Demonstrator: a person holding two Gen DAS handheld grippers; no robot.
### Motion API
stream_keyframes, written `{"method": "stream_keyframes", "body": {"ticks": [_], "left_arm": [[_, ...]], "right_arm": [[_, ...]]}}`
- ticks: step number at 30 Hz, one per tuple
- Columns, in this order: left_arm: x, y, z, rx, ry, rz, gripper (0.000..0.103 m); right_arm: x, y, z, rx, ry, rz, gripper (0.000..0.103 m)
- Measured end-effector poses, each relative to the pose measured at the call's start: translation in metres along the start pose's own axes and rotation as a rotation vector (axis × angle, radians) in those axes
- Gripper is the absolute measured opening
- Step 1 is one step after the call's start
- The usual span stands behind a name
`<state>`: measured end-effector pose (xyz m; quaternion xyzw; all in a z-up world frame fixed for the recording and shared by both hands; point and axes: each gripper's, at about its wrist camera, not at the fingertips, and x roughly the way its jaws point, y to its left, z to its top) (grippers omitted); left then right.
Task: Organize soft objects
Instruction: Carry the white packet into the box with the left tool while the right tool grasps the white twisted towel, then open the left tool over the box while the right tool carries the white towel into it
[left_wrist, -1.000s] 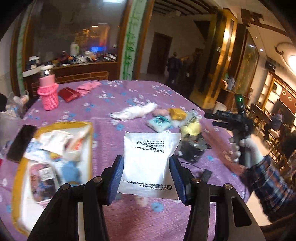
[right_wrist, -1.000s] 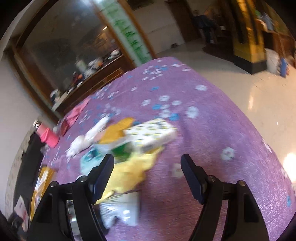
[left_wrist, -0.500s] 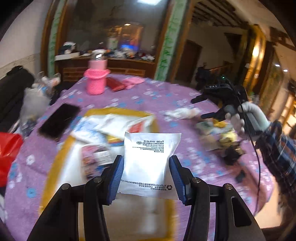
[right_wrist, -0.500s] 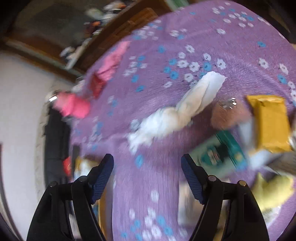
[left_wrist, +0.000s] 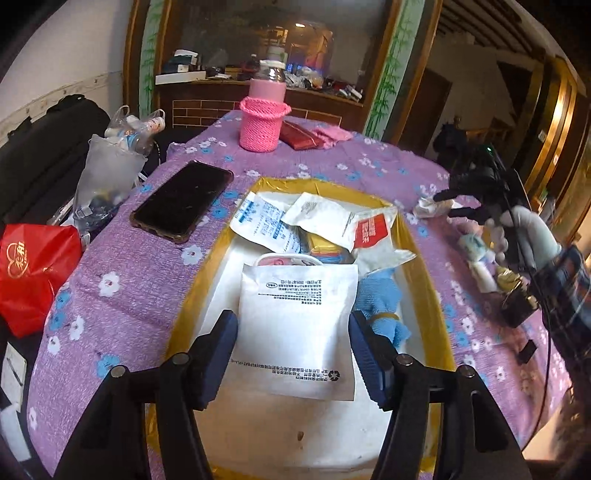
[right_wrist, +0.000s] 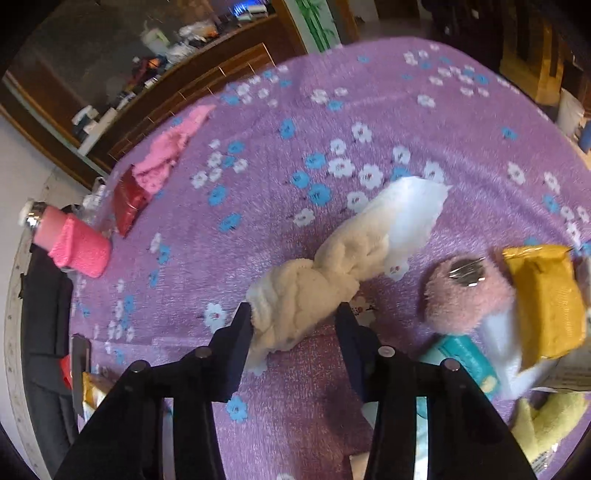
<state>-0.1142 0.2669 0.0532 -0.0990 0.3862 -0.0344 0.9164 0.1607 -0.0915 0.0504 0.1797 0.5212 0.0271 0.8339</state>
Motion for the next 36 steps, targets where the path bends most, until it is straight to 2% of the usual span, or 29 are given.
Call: {"method": "stream_keyframes", "body": {"ticks": [5,9,17,22,28,32,36], "left_arm": [[-0.020,0.009,-0.001,-0.060,-0.030,0.026,0.076],[-0.022,0.010,-0.007,-0.079,-0.021,0.045,0.077],[-0.060,0.031,-0.015,-0.250,-0.139,0.023,0.077],[-0.071,0.043,-0.022,-0.291,-0.166,0.029,0.079],[-0.068,0.048,-0.029,-0.305,-0.153,0.014,0.079],[-0.064,0.048,-0.030,-0.303,-0.140,-0.001,0.079],[-0.062,0.045,-0.031,-0.302,-0.135,-0.012,0.079]], "right_arm": [[-0.050,0.008,-0.011,-0.077,-0.068,0.050,0.044],[-0.099,0.035,-0.047,-0.226,-0.096,0.119,0.044],[-0.132,0.105,-0.155,-0.523,0.053,0.321,0.045],[-0.122,0.144,-0.212,-0.656,0.162,0.379,0.045],[-0.097,0.175,-0.264,-0.811,0.209,0.318,0.045],[-0.077,0.186,-0.283,-0.905,0.234,0.249,0.045],[-0.062,0.186,-0.290,-0.924,0.271,0.181,0.045]]}}
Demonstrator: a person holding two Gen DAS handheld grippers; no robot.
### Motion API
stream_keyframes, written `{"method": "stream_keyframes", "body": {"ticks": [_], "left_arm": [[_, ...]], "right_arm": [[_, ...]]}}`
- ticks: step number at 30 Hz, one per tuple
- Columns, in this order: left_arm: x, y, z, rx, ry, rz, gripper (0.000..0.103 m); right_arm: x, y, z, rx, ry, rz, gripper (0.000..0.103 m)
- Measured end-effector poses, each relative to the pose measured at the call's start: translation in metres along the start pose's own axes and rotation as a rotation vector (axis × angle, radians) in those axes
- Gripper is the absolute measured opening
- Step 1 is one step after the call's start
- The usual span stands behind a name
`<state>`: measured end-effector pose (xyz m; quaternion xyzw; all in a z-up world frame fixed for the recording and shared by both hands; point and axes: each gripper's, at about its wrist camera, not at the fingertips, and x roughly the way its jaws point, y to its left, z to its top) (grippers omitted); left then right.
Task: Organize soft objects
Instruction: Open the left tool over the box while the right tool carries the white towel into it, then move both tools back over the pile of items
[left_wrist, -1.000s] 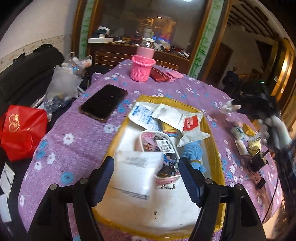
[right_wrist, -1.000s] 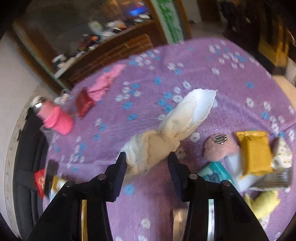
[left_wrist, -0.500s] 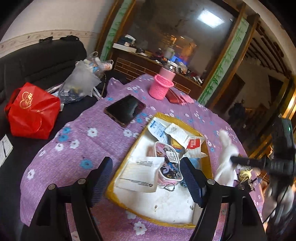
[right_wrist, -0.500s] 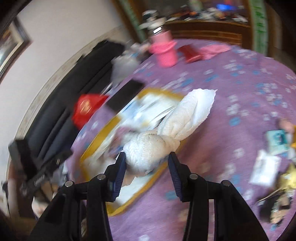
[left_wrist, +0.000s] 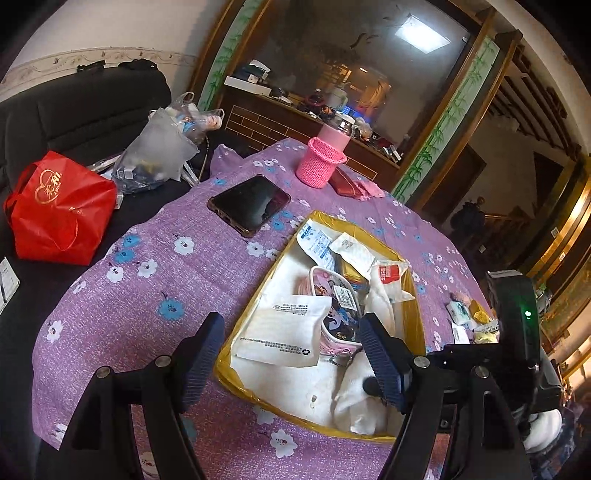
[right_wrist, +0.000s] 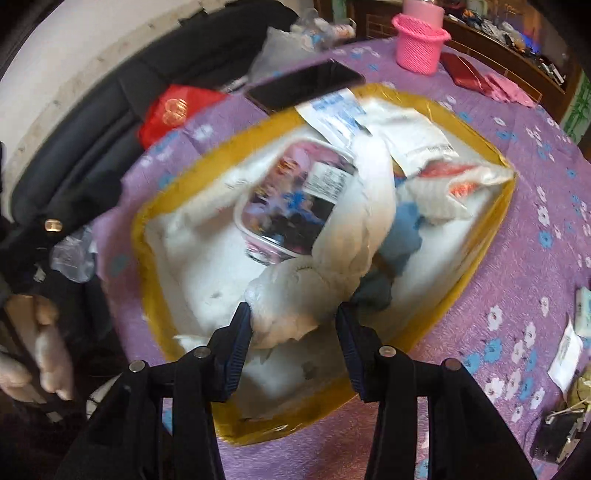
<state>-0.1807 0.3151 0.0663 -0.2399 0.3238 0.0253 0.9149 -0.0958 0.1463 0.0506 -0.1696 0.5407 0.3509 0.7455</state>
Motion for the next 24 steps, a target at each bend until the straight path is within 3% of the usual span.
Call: {"method": "stream_keyframes", "body": {"ticks": [3,8,13,19,24], "left_arm": [[0.000,-0.002,0.000,0.006,0.002,-0.005,0.079],[-0.002,-0.006,-0.001,0.018,0.007,0.002,0.079],[-0.005,-0.015,-0.004,0.033,0.012,0.006,0.079],[-0.008,-0.039,-0.007,0.060,0.025,-0.028,0.084],[-0.007,-0.090,-0.019,0.202,0.036,-0.115,0.093]], "right_arm": [[-0.002,-0.004,0.003,0.005,-0.001,-0.052,0.049],[-0.020,-0.009,-0.001,0.029,-0.051,0.051,0.061],[-0.065,-0.033,-0.016,0.090,-0.193,0.102,0.066],[-0.134,-0.106,-0.081,0.248,-0.371,0.023,0.068],[-0.185,-0.195,-0.168,0.514,-0.478,-0.103,0.076]]}}
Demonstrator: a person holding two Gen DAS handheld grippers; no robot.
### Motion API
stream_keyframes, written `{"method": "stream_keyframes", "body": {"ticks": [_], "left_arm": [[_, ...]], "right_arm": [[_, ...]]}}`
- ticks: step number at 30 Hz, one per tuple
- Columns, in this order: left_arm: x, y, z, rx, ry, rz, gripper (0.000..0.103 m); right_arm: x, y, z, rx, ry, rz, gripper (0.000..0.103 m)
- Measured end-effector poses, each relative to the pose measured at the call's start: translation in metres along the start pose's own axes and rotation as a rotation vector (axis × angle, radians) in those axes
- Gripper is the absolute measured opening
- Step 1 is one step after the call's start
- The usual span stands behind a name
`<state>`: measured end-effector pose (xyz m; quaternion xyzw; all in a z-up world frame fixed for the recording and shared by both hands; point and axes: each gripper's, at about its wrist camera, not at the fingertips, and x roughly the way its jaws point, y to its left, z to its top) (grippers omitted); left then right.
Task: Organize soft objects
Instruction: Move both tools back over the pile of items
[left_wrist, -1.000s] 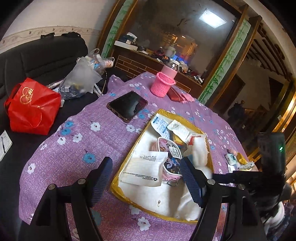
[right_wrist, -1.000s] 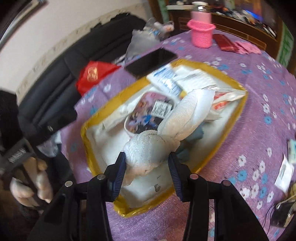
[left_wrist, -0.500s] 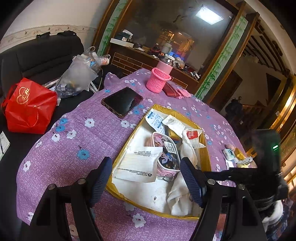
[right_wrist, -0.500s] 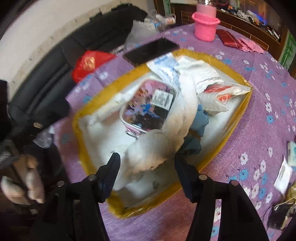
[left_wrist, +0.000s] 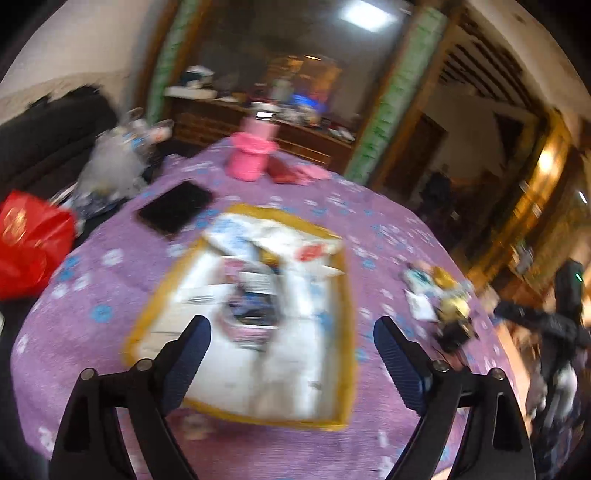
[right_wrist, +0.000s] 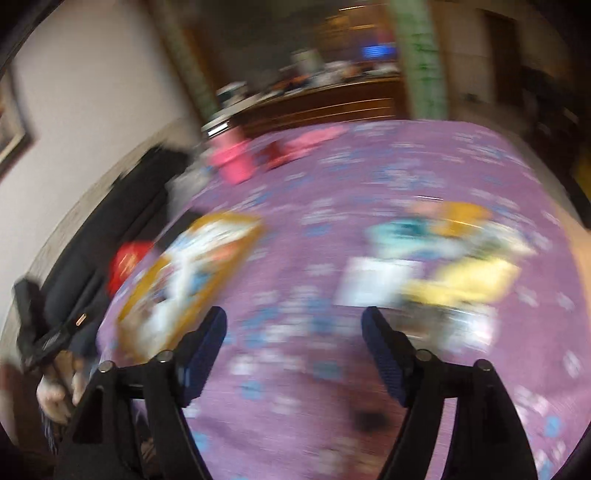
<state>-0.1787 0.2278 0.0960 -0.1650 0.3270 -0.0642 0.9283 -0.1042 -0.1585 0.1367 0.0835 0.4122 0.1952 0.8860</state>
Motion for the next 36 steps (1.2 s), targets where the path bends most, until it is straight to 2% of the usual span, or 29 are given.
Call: {"method": "stream_keyframes", "body": {"ticks": [2,5,7,13,17,19,22,26,27,29,32,36], "left_arm": [[0.009,-0.026,-0.003,0.074,0.029,-0.043,0.093],[0.022,-0.062,-0.009,0.171,0.075,-0.081,0.093],[0.032,-0.085,-0.012,0.221,0.110,-0.097,0.093],[0.043,-0.121,-0.015,0.272,0.153,-0.101,0.093],[0.051,-0.133,-0.014,0.279,0.172,-0.079,0.093],[0.054,-0.135,-0.012,0.284,0.179,-0.065,0.093],[0.062,-0.141,-0.007,0.296,0.183,-0.045,0.093],[0.078,-0.154,0.011,0.322,0.169,-0.040,0.093],[0.082,-0.159,0.016,0.329,0.160,-0.044,0.093],[0.099,-0.170,0.029,0.361,0.149,-0.060,0.093],[0.132,-0.190,0.041,0.438,0.162,-0.056,0.093],[0.198,-0.222,0.052,0.554,0.255,-0.123,0.093]], "right_arm": [[-0.014,-0.046,-0.007,0.103,-0.021,-0.069,0.076],[-0.023,-0.094,-0.016,0.210,-0.031,-0.102,0.076],[-0.024,-0.117,-0.018,0.259,-0.041,-0.118,0.076],[0.001,-0.158,-0.003,0.343,-0.049,-0.131,0.076],[0.031,-0.170,0.017,0.354,-0.021,-0.135,0.076],[0.050,-0.172,0.023,0.351,0.023,-0.134,0.076],[0.073,-0.172,0.024,0.362,0.087,-0.119,0.075],[0.100,-0.166,0.022,0.343,0.127,-0.134,0.075],[0.102,-0.163,0.020,0.319,0.117,-0.139,0.073],[0.101,-0.159,0.020,0.279,0.085,-0.123,0.061],[0.097,-0.171,0.015,0.319,0.043,-0.077,0.059],[0.082,-0.178,0.015,0.341,-0.017,-0.057,0.058]]}}
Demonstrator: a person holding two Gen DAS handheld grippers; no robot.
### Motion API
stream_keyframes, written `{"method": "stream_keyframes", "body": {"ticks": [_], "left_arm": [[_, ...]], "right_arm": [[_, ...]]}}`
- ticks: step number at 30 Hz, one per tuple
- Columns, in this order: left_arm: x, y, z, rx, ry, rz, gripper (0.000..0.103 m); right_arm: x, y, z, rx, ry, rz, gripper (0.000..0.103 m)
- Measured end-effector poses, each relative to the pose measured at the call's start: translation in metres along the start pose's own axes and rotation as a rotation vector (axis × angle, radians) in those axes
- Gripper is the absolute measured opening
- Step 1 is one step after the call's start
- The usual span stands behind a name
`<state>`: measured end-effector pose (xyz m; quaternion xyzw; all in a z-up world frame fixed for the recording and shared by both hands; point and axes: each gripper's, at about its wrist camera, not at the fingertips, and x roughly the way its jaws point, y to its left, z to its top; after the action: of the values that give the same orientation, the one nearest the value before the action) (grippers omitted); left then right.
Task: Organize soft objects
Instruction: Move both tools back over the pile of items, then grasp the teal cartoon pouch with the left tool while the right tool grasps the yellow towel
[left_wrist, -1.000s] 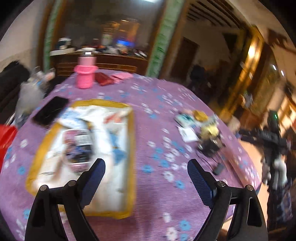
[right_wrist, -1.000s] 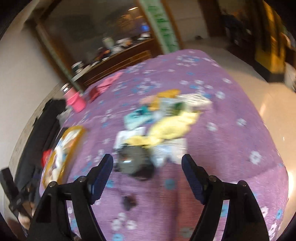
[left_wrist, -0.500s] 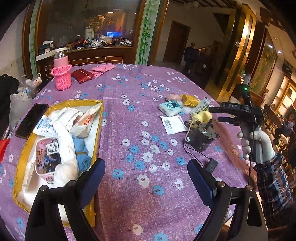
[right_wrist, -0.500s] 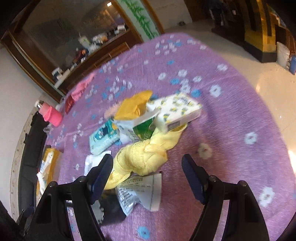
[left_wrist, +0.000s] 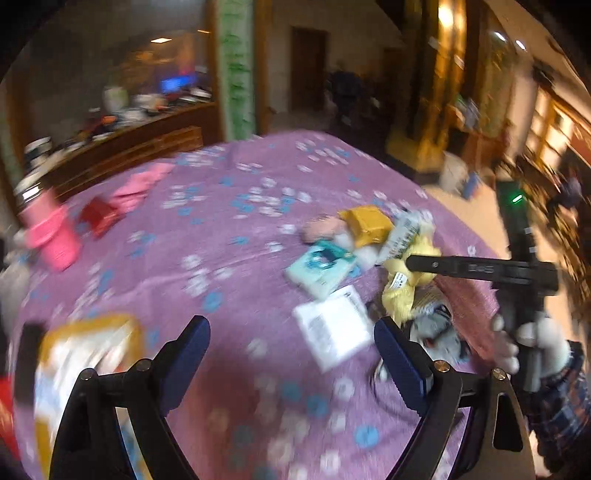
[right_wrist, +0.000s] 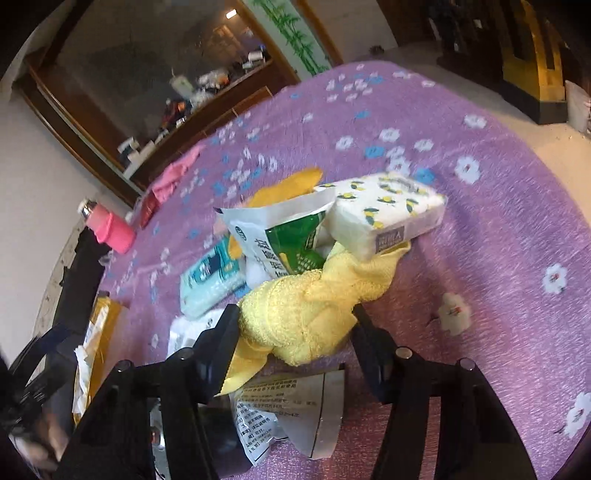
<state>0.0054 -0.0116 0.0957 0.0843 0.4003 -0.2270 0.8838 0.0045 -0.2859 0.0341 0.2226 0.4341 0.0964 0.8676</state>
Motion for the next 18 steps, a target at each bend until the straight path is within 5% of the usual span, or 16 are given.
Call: {"method": "stream_keyframes", "body": {"ticks": [6,14,18], "left_arm": [[0.083,-0.010,0.031,0.123,0.123,-0.121,0.092],[0.135,-0.019,0.037,0.235,0.208,-0.127,0.092],[0.147,-0.019,0.038,0.184,0.254,-0.125,0.088]], "right_arm": [[-0.010,0.004,0.006,-0.018,-0.042,0.012,0.059],[-0.014,-0.003,0.010,0.032,-0.043,0.058,0.059],[-0.015,-0.005,0.010,0.043,-0.049,0.068,0.060]]}}
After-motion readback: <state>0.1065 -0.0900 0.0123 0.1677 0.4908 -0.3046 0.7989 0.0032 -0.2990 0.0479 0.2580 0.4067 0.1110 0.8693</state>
